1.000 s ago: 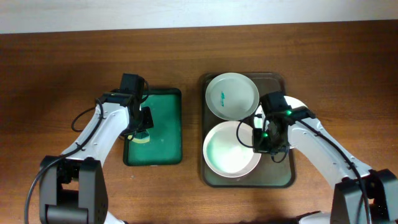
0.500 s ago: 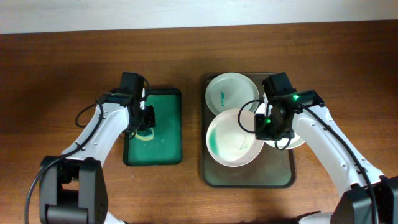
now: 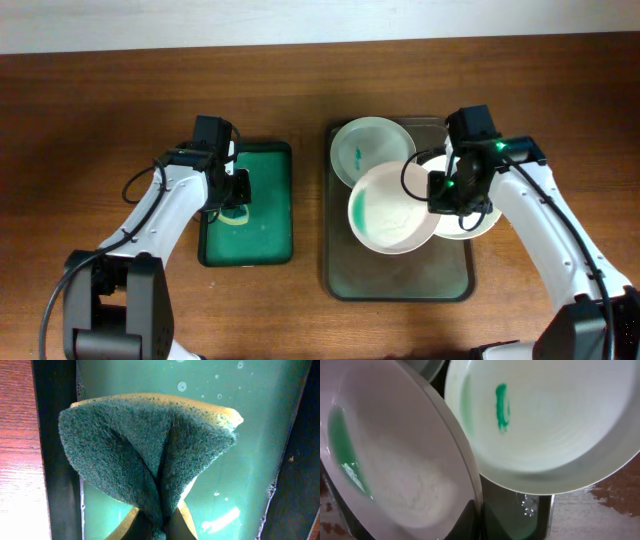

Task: Clean dirty plates on tray and stack at the side
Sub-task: 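Lift the lower-left plate with the right gripper toward the left, then carry the plate right and set it on the table beside the tray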

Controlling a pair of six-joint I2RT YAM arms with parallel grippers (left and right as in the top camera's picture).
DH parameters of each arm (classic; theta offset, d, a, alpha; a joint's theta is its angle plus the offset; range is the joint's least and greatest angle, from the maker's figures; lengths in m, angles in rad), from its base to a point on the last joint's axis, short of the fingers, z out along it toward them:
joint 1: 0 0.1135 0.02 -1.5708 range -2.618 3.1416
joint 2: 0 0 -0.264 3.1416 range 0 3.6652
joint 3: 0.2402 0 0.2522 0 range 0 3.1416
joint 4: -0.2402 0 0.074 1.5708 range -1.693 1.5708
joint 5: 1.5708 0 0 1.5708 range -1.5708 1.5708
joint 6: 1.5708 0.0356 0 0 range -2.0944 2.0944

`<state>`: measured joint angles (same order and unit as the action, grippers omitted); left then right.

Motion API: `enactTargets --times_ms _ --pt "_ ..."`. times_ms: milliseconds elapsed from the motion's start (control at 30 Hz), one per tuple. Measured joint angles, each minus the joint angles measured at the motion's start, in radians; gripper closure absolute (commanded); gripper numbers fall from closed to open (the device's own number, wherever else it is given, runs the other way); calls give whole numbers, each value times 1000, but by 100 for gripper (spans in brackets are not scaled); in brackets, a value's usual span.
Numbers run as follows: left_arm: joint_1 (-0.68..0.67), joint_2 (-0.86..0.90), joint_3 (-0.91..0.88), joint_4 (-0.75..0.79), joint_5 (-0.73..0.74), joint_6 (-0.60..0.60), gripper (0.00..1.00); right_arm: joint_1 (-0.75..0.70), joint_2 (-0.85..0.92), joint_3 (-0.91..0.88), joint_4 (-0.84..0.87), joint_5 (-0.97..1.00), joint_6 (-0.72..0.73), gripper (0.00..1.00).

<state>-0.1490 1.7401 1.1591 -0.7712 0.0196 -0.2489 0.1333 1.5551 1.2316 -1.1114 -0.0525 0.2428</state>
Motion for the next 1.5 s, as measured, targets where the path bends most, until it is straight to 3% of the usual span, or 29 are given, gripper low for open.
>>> enactTargets --times_ms 133,400,700,933,1100,1367,1500 --pt "0 0 0 9 0 0 100 0 0 81 -23 -35 -8 96" --pt "0 0 0 0 4 0 100 57 0 91 122 -159 18 96" --pt "5 -133 -1 -109 8 -1 100 284 14 92 327 -22 158 96" --pt "134 -185 -2 -194 19 -31 100 381 216 95 562 45 181 96" --pt "141 -185 -2 -200 33 -35 100 445 235 96 696 134 188 96" --pt "141 -185 -2 -201 34 -35 100 620 235 106 826 467 -36 96" --pt "141 -185 -2 -201 34 -35 100 731 235 120 982 708 -213 96"
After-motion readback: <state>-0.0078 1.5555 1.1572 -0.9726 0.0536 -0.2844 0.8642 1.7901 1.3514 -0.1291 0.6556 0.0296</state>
